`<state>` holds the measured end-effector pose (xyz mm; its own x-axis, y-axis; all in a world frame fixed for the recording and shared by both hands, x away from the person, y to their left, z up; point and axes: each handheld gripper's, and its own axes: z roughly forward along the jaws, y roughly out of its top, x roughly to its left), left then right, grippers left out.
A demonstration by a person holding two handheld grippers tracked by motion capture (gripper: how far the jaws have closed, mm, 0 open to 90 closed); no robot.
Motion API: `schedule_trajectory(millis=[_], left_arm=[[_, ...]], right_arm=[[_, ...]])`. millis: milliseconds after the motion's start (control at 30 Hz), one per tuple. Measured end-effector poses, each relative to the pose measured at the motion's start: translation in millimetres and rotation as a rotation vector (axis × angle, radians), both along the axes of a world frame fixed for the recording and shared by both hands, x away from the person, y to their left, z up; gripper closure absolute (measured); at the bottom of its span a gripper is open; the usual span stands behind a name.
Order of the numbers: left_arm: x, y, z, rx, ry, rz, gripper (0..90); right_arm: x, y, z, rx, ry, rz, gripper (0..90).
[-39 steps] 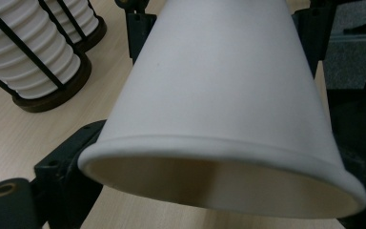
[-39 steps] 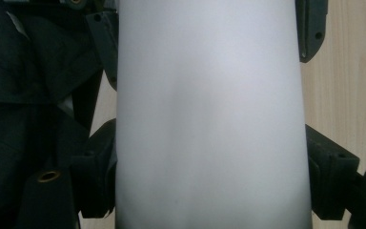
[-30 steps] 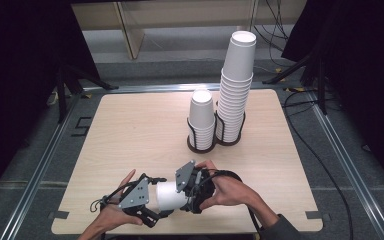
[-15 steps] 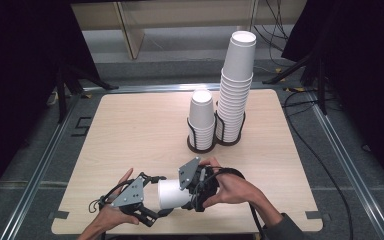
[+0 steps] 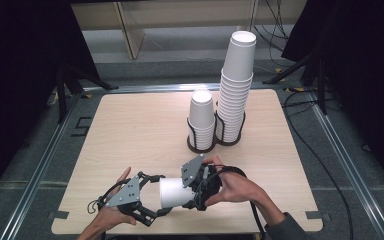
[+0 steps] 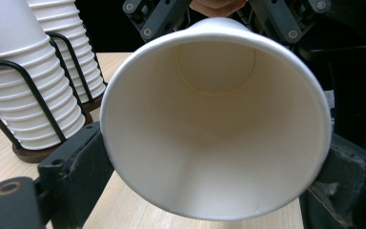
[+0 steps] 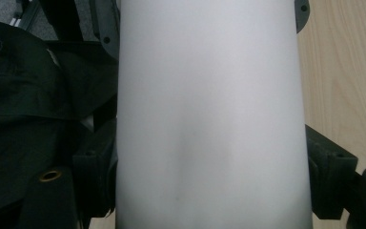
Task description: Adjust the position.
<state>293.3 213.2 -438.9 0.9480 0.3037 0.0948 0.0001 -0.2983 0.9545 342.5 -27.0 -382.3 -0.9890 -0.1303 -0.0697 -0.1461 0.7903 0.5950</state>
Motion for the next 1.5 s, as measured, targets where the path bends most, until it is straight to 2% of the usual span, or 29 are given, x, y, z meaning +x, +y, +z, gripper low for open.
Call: schedule_trajectory(millis=[200, 233, 333, 400, 433, 467, 567, 600, 633, 833, 900, 967, 1033, 1200, 1333, 1367, 1500], left_arm=[[-0.1, 0.7, 1.6, -0.043, -0.002, 0.004, 10.0], [-0.4, 2.6, 2.7, -0.034, -0.002, 0.015, 10.0], [0.9, 5.5, 2.1, -0.055, -0.002, 0.024, 14.1], [1.6, 8.4, 3.8, -0.068, 0.007, 0.045, 14.0], [2.9, 8.1, 3.7, -0.095, 0.011, 0.048, 14.1], [3.4, 10.3, 5.2, -0.093, 0.019, 0.058, 14.1], [4.4, 11.7, 5.3, -0.138, 0.046, 0.078, 14.1], [5.0, 12.4, 5.3, -0.145, 0.051, 0.082, 14.1], [5.4, 13.0, 5.2, -0.154, 0.062, 0.087, 14.1], [8.7, 15.1, 4.5, -0.231, 0.107, 0.126, 14.0], [9.4, 14.4, 4.2, -0.238, 0.117, 0.13, 13.8], [10.6, 12.4, 3.6, -0.247, 0.129, 0.129, 13.8], [11.4, 10.4, 3.0, -0.251, 0.14, 0.126, 12.8], [11.3, 5.7, 2.4, -0.265, 0.144, 0.116, 5.9], [11.0, 3.1, 3.2, -0.276, 0.14, 0.115, 0.6], [10.7, 2.2, 3.5, -0.282, 0.144, 0.115, 0.0], [10.0, 0.9, 4.6, -0.281, 0.143, 0.112, 0.0]], right_arm=[[1.1, -5.4, 4.1, 0.021, 0.008, -0.007, 23.9], [2.1, -6.3, 4.2, 0.026, 0.0, -0.002, 23.9], [3.4, -12.5, 6.8, 0.023, 0.0, -0.028, 23.7], [6.0, -18.7, 8.9, 0.048, 0.007, -0.05, 23.6], [5.3, -21.3, 10.4, 0.05, 0.015, -0.081, 23.6], [7.6, -21.7, 10.9, 0.068, 0.005, -0.061, 23.5], [9.2, -24.1, 13.0, 0.101, 0.002, -0.076, 23.4], [11.0, -24.7, 12.9, 0.122, -0.013, -0.076, 23.4], [9.9, -25.7, 13.9, 0.132, 0.004, -0.096, 23.4], [16.1, -30.2, 10.5, 0.245, 0.021, -0.121, 23.2], [17.4, -31.2, 8.8, 0.291, 0.036, -0.117, 23.2], [18.3, -31.5, 8.3, 0.316, 0.031, -0.107, 23.2], [17.3, -30.8, 7.0, 0.321, 0.053, -0.102, 23.2], [16.4, -28.9, 3.2, 0.317, 0.071, -0.083, 23.2], [15.6, -24.7, -0.1, 0.315, 0.064, -0.067, 23.2], [14.6, -23.3, -1.2, 0.311, 0.08, -0.068, 23.2], [14.3, -19.3, -3.5, 0.312, 0.069, -0.054, 23.1]])
